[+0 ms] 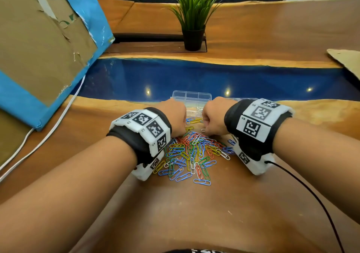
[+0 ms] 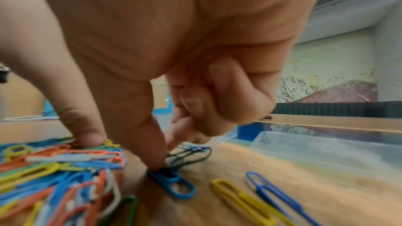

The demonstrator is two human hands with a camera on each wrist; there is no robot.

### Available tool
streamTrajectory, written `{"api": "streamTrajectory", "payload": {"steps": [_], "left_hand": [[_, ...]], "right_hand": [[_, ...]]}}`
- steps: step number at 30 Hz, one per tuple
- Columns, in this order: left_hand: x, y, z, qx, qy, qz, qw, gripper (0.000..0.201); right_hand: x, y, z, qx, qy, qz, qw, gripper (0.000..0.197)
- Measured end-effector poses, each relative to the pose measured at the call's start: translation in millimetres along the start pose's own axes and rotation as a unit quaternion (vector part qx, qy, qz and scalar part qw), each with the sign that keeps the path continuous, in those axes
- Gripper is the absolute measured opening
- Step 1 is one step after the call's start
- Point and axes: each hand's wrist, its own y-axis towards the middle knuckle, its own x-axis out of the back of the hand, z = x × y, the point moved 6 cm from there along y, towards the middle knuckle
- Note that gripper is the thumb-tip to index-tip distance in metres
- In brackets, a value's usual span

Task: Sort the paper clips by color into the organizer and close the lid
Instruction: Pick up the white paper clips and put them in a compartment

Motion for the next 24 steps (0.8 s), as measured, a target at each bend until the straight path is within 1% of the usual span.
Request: {"api": "streamTrajectory", "payload": {"steps": [2,4,5,7,9,11,14,15,17,19,21,24], "left_hand": [[-0.4,-1.0,3.8,0.003,-0.016,0.002,1.0,0.013],[1.8,-1.4,10.1,0.008,-0.03,-0.008,0.999,0.009],[2.7,-1.3,13.5,0.011,-0.037,-0.012,0.999,0.008],[3.4,-2.4,20.1,0.02,-0.044,-0.017,0.999,0.007],[4.3,-3.5,24.8,0.032,-0.037,-0.027,0.998,0.009],[6.5,-4.7,24.1,0.028,-0.013,-0.043,0.999,0.013],[4.0,-6.0,15.4,0.018,0.012,-0.043,0.999,0.01],[2.1,-5.7,12.5,0.019,0.018,-0.036,0.999,0.011],[0.2,-4.7,9.3,0.027,0.03,-0.024,0.999,0.012],[0.5,-3.2,8.8,0.037,0.04,-0.019,0.998,0.018],[1.0,-2.9,8.8,0.038,0.047,-0.016,0.998,0.02],[0.3,-5.0,9.5,0.036,0.041,-0.015,0.998,0.018]], "right_hand": [[-0.7,-1.0,-5.1,-0.007,0.009,0.002,1.0,0.021],[2.6,-2.9,-9.4,-0.006,0.046,-0.014,0.999,0.01],[5.8,-4.6,-10.9,-0.005,0.076,-0.026,0.997,0.009],[10.8,-8.0,-11.1,0.001,0.122,-0.038,0.992,0.016],[12.3,-8.8,-9.7,0.012,0.145,-0.045,0.988,0.014],[12.7,-9.2,-6.7,0.021,0.149,-0.058,0.987,0.009],[12.8,-9.2,-4.0,0.029,0.114,-0.075,0.99,0.031],[13.3,-9.4,-3.5,0.029,0.108,-0.078,0.991,0.033],[14.0,-9.7,-3.3,0.026,0.117,-0.076,0.99,0.027],[14.5,-11.4,-2.1,0.03,0.138,-0.081,0.987,0.019],[13.1,-13.8,1.7,0.047,0.148,-0.081,0.985,0.014],[7.4,-16.9,10.9,0.084,0.138,-0.055,0.985,0.012]]}}
